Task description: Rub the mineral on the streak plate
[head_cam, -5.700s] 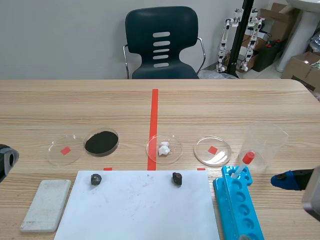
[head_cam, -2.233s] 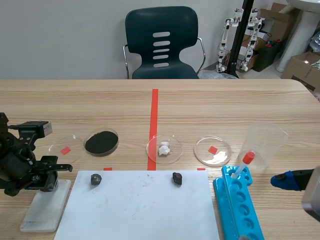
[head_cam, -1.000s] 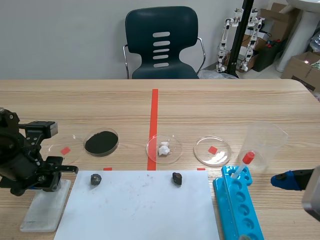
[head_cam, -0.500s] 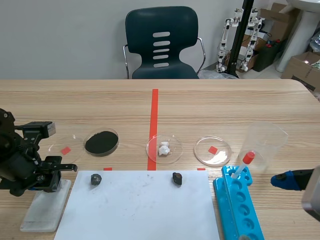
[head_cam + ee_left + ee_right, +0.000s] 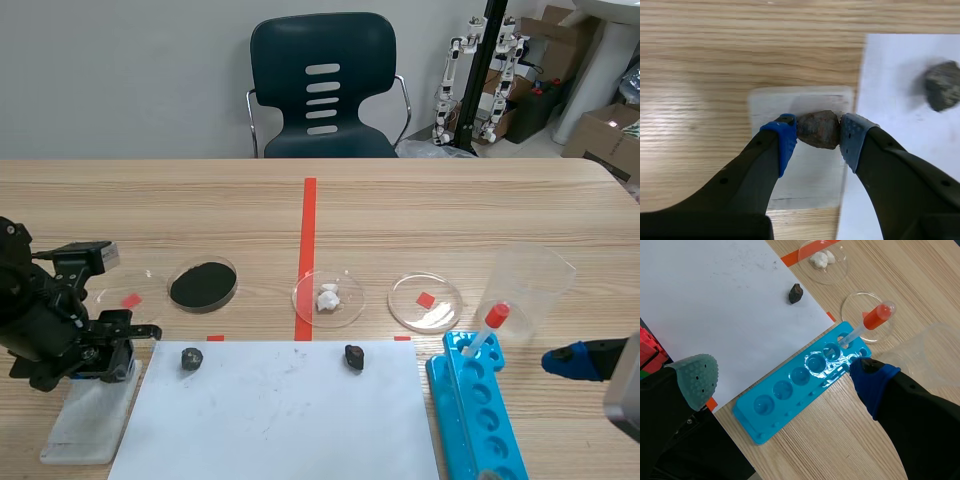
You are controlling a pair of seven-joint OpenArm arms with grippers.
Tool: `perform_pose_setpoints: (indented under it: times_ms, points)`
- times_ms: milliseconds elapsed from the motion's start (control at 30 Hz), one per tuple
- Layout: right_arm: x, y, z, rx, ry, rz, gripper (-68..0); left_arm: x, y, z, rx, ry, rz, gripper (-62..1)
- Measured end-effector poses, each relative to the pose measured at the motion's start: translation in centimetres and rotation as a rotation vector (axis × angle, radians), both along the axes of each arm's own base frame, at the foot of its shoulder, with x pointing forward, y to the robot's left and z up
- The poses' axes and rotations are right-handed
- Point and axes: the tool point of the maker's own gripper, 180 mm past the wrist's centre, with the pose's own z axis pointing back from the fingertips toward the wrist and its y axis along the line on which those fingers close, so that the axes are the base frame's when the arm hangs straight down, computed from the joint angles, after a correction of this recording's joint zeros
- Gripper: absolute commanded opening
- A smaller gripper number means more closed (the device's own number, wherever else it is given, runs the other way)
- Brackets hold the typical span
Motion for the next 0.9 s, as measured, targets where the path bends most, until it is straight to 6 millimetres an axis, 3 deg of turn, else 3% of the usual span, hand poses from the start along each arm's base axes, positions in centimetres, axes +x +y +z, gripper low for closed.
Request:
perform_pose_setpoints:
  times_ms: [233,433,900]
  points:
    - [0.0,0.0,0.0,0.0,0.0,0.0,-12.8,-0.2,3.0,0.2,0.169,0.006,0.034,-47.9]
    - [0.0,0.0,0.0,0.0,0.0,0.0,-12.8,-0.2,3.2,0.2,0.177,0.007,0.043,-47.9]
    - [0.0,0.0,0.0,0.0,0.0,0.0,-12.8,-0.1,-1.6,0.1,-0.098,0.004,0.005,-47.9]
